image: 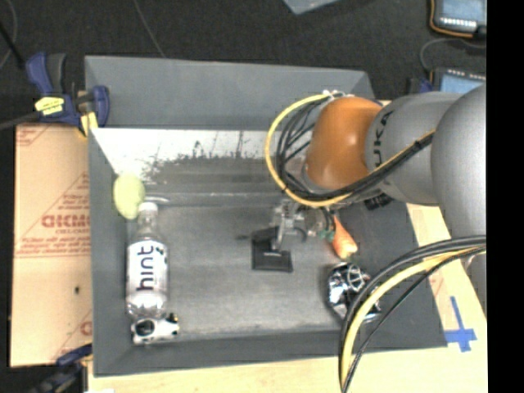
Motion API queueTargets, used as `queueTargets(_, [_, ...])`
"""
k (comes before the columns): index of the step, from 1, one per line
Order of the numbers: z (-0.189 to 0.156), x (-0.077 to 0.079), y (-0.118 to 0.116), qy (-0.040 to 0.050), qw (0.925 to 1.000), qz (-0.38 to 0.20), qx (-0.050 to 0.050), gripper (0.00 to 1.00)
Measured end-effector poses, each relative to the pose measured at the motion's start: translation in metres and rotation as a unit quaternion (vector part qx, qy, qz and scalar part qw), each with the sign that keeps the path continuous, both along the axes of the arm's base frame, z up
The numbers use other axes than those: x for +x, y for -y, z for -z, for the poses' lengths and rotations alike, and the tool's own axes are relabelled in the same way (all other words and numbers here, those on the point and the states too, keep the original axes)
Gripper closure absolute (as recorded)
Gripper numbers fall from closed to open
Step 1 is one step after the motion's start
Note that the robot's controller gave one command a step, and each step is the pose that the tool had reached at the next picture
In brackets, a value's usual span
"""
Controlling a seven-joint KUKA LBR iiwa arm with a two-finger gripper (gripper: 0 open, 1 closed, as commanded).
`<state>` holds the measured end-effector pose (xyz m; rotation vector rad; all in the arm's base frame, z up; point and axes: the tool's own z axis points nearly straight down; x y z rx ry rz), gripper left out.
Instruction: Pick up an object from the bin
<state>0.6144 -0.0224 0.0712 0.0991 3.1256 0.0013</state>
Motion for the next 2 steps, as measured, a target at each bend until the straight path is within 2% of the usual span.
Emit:
queueTargets(1, [0.000, 0.000, 0.000, 0.0000, 1.0000, 0.000, 0.000, 1.00])
queueTargets(2, [-0.192, -0.006, -0.005, 0.0003, 0.9999, -0.017, -0.001, 1.00])
